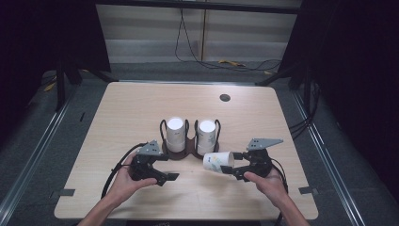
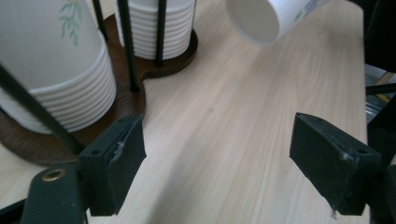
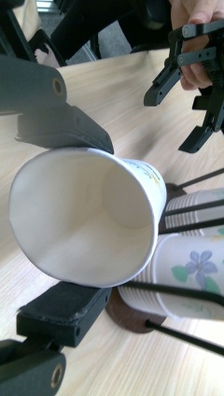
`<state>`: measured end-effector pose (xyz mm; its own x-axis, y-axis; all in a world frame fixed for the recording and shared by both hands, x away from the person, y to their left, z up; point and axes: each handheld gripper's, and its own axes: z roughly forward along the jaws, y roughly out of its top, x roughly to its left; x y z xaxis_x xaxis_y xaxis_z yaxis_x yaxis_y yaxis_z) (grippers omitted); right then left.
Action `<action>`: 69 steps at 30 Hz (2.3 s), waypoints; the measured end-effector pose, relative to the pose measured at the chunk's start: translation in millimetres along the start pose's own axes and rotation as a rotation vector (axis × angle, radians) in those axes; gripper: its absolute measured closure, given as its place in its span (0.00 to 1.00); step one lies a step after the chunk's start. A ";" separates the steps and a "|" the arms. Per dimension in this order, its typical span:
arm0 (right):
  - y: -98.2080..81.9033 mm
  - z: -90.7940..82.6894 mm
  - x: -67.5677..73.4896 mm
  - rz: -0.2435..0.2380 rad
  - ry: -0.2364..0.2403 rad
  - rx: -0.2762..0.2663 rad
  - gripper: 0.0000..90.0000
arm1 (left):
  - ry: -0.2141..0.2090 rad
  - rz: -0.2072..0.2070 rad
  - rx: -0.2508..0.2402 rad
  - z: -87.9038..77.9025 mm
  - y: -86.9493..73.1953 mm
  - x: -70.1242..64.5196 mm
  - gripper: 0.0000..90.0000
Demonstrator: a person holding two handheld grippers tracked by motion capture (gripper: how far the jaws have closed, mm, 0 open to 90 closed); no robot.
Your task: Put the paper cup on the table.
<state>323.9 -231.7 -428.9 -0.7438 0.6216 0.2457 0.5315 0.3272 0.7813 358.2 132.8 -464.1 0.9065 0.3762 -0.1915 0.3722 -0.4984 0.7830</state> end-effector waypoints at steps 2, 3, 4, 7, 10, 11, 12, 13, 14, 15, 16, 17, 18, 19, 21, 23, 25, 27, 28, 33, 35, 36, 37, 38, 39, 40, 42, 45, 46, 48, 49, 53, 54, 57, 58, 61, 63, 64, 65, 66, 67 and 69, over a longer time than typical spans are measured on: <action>-0.2 -1.3 -1.6 0.005 -0.011 0.009 0.34 | 0.000 0.004 0.008 -1.3 -2.2 0.4 0.18; -0.4 -2.2 -2.6 0.004 -0.020 0.015 0.34 | 0.008 0.006 0.008 -1.5 -3.5 0.4 0.19; -0.4 -3.2 -3.8 0.008 -0.028 0.016 0.34 | 0.015 0.009 0.009 -1.6 -5.1 0.9 0.19; -0.6 -6.3 -9.5 0.010 -0.050 0.020 0.35 | 0.016 -0.017 0.018 -0.1 -9.0 3.8 0.18; -0.8 -8.6 -16.8 0.013 -0.066 0.023 0.35 | 0.020 -0.023 0.027 1.4 -9.9 5.5 0.18; -0.1 -9.2 -18.6 0.015 -0.071 0.029 0.35 | 0.014 -0.023 0.024 1.9 -9.9 6.0 0.18; 0.6 -10.0 -20.4 0.017 -0.076 0.029 0.35 | 0.014 -0.023 0.020 2.8 -9.6 6.8 0.18; 1.3 -10.9 -22.2 0.026 -0.078 0.027 0.35 | 0.018 -0.022 0.025 3.4 -9.0 7.8 0.18; 1.7 -11.8 -24.4 0.032 -0.080 0.027 0.35 | 0.016 -0.029 0.024 4.7 -8.4 8.6 0.18; 1.9 -12.3 -26.3 0.039 -0.086 0.033 0.35 | 0.020 -0.029 0.030 5.2 -7.8 9.7 0.18; 2.0 -12.6 -28.5 0.035 -0.096 0.040 0.35 | 0.027 -0.030 0.028 5.7 -7.1 10.7 0.18; 1.9 -13.4 -30.2 0.039 -0.104 0.047 0.35 | 0.028 -0.030 0.029 5.8 -6.5 11.0 0.18; 1.8 -14.0 -31.9 0.044 -0.107 0.053 0.35 | 0.029 -0.032 0.027 6.0 -6.1 11.3 0.18; 1.4 -14.9 -33.4 0.042 -0.113 0.060 0.35 | 0.040 -0.033 0.025 5.6 -5.3 11.7 0.19; 0.8 -16.5 -36.8 0.048 -0.119 0.072 0.35 | 0.050 -0.036 0.017 4.6 -4.3 12.7 0.19; 0.8 -18.0 -40.3 0.055 -0.137 0.084 0.35 | 0.057 -0.039 0.015 4.4 -3.4 14.3 0.19; 1.6 -19.9 -43.4 0.059 -0.154 0.096 0.35 | 0.056 -0.049 0.018 4.6 -3.5 15.5 0.19; 2.9 -21.8 -46.2 0.067 -0.169 0.099 0.35 | 0.058 -0.050 0.032 4.4 -4.0 16.1 0.19; 3.6 -22.5 -47.7 0.070 -0.180 0.101 0.35 | 0.060 -0.048 0.030 4.3 -4.1 16.2 0.19; 9.1 -24.1 -53.4 0.082 -0.214 0.137 0.35 | 0.064 -0.050 0.026 1.9 -4.6 16.6 0.19; 11.2 -23.1 -55.2 0.085 -0.229 0.161 0.35 | 0.065 -0.048 0.031 0.9 -5.6 15.7 0.19; 12.7 -22.4 -55.4 0.087 -0.237 0.175 0.34 | 0.066 -0.044 0.035 0.5 -6.1 15.2 0.19; 14.3 -21.8 -55.4 0.087 -0.251 0.186 0.34 | 0.065 -0.042 0.039 0.1 -6.6 14.4 0.19; 15.9 -21.2 -56.1 0.081 -0.260 0.194 0.34 | 0.063 -0.040 0.034 0.1 -7.3 13.6 0.19; 18.0 -20.6 -56.3 0.083 -0.268 0.209 0.34 | 0.063 -0.037 0.037 -0.4 -7.7 13.3 0.19; 20.1 -20.0 -56.5 0.076 -0.279 0.222 0.34 | 0.060 -0.034 0.040 -0.7 -7.9 13.1 0.19; 24.6 -19.6 -57.6 0.070 -0.301 0.248 0.34 | 0.061 -0.034 0.040 -1.4 -8.3 13.3 0.20; 31.7 -18.1 -60.5 0.062 -0.335 0.285 0.34 | 0.061 -0.038 0.040 -2.2 -8.7 14.8 0.20; 34.1 -17.4 -61.6 0.054 -0.355 0.294 0.34 | 0.059 -0.041 0.037 -2.4 -8.9 15.1 0.20; 38.7 -16.5 -64.8 0.048 -0.369 0.308 0.34 | 0.065 -0.037 0.031 -2.5 -9.2 14.9 0.20; 40.9 -16.0 -65.7 0.053 -0.380 0.314 0.34 | 0.064 -0.037 0.031 -2.4 -9.2 14.7 0.20; 47.9 -13.7 -71.3 0.053 -0.403 0.358 0.34 | 0.056 -0.037 0.037 -1.6 -9.3 14.5 0.20; 49.6 -13.7 -72.5 0.057 -0.416 0.370 0.34 | 0.056 -0.036 0.037 -1.6 -9.4 14.5 0.20; 53.7 -13.1 -77.3 0.072 -0.421 0.401 0.34 | 0.057 -0.035 0.038 -1.9 -9.4 14.5 0.20; 55.0 -12.3 -78.8 0.075 -0.422 0.417 0.34 | 0.058 -0.034 0.039 -2.0 -9.5 14.5 0.20; 58.4 -9.2 -82.8 0.078 -0.433 0.461 0.34 | 0.056 -0.036 0.039 -1.6 -9.8 14.6 0.20; 60.5 -6.5 -85.5 0.083 -0.441 0.482 0.34 | 0.056 -0.037 0.039 -0.7 -10.3 14.7 0.20; 61.7 -5.1 -86.3 0.087 -0.446 0.493 0.34 | 0.054 -0.038 0.044 -0.7 -10.4 14.7 0.20; 62.9 -3.7 -87.7 0.083 -0.445 0.511 0.34 | 0.053 -0.039 0.047 -0.6 -10.7 14.7 0.20; 64.1 -2.1 -88.6 0.082 -0.450 0.519 0.34 | 0.052 -0.039 0.049 -0.4 -10.9 14.8 0.20; 65.5 -1.0 -89.6 0.076 -0.461 0.524 0.34 | 0.054 -0.037 0.051 0.0 -11.2 15.2 0.19; 68.0 1.5 -91.6 0.078 -0.467 0.538 0.33 | 0.053 -0.044 0.051 0.9 -11.8 15.6 0.19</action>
<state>428.8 -265.3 -399.1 -0.5079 0.8580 -0.0761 0.7918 0.4998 0.3510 368.1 143.9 -476.8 0.8778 0.4387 -0.1926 0.4224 -0.5189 0.7432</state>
